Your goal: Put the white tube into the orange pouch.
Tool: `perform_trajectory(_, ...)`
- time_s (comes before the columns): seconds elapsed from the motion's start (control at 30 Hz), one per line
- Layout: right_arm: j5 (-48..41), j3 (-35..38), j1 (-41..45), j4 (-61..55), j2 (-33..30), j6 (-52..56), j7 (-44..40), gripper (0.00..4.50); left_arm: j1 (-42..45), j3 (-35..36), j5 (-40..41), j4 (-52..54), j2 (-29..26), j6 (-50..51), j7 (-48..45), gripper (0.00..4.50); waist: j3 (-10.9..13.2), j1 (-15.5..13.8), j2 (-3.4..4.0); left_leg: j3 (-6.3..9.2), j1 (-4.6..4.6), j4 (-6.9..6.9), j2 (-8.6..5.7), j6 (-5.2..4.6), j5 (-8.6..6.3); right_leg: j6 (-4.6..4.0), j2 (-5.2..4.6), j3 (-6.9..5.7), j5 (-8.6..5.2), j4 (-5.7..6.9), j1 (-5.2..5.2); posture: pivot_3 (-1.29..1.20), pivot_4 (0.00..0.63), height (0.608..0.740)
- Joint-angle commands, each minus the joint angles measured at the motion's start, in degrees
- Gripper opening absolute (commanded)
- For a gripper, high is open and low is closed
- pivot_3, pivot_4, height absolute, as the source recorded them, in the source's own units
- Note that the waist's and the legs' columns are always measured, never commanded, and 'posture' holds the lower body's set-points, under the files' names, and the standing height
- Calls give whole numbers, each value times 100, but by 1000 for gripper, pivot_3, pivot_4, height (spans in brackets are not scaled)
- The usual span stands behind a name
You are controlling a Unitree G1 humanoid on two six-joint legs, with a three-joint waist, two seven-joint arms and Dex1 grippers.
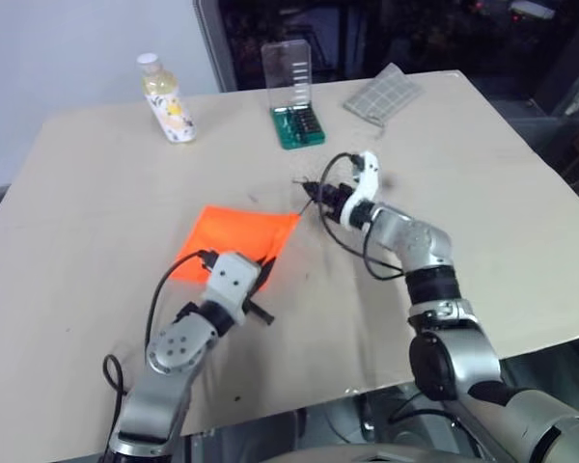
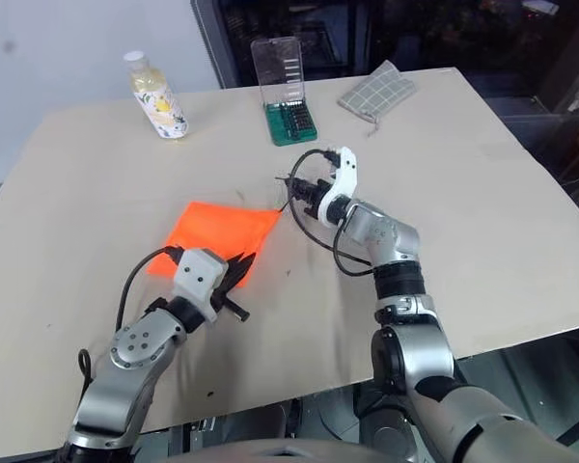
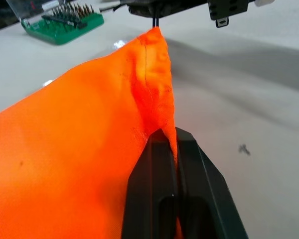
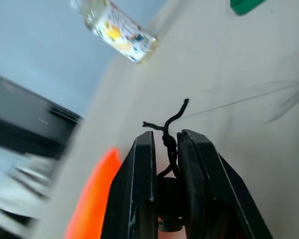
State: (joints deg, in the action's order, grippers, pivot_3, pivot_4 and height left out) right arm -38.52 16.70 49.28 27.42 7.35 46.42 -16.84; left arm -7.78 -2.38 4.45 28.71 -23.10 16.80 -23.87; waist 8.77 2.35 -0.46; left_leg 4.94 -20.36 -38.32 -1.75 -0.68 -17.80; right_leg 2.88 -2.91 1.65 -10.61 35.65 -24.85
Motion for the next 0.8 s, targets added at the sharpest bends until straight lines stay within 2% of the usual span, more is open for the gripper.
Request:
perform_trajectory(0.03,-594,293,390,-317,519,143,349,123,-48,84,71,71,24,-48,5,0,1,2,2,0,-5,0,0,0,0,0,0,0,0,0,-4,0,150,740)
perform_trajectory(0.07,-649,267,365,-324,498,157,409,123,-49,97,114,73,37,-43,-7,0,2,2,3,-1,-8,-1,0,0,0,0,0,0,0,0,-7,0,150,740)
perform_trajectory(0.1,-700,246,342,-334,487,180,465,123,-73,150,285,116,77,-3,-62,422,2,3,3,-1,-9,-1,0,0,0,0,0,0,0,0,-7,0,150,740)
perform_trajectory(0.17,-757,176,306,-353,457,197,529,123,-86,203,436,160,104,26,-106,735,2,3,3,-1,-11,-1,0,-1,0,0,-1,0,0,0,-8,0,150,740)
perform_trajectory(0.2,-762,135,283,-371,443,206,551,123,-72,202,366,146,97,9,-51,1263,2,1,3,-1,-12,-2,0,-1,0,0,-1,0,0,0,-8,0,150,740)
perform_trajectory(0.23,-762,90,258,-396,427,223,576,123,-42,186,216,103,81,-13,48,1570,2,2,3,1,-16,-3,0,-1,0,0,-1,-4,0,-1,-10,0,150,740)
perform_trajectory(0.33,-788,8,201,-476,393,269,634,123,-17,151,66,45,42,-74,101,2878,2,2,3,1,-16,-3,-1,-1,0,0,0,-4,0,0,-11,0,150,740)
perform_trajectory(0.37,-807,-6,183,-509,380,288,647,123,-27,145,72,50,40,-90,84,3444,2,3,3,1,-16,-3,-1,-1,0,0,1,-4,0,0,-11,0,150,740)
perform_trajectory(0.4,-827,-18,164,-545,363,313,663,123,-42,143,93,66,46,-106,63,3780,2,4,3,1,-16,-3,-2,-1,0,0,1,-4,0,0,-11,0,150,740)
perform_trajectory(0.5,-835,-84,90,-688,294,387,707,123,-63,128,98,118,35,-179,20,3780,2,2,3,1,-22,-3,-1,-1,0,0,1,-4,0,0,-17,0,150,740)
perform_trajectory(0.6,-549,-485,-75,-1093,126,326,587,123,20,161,149,235,30,-307,-25,3780,2,3,3,-1,-38,-4,-1,0,1,0,0,-2,0,5,-34,0,150,740)
perform_trajectory(0.8,-84,-1460,-379,-2174,-74,-22,-52,123,885,176,308,395,31,-103,-72,3780,1,-14,2,0,-44,-7,-3,0,1,1,-1,-4,0,6,-37,0,150,740)
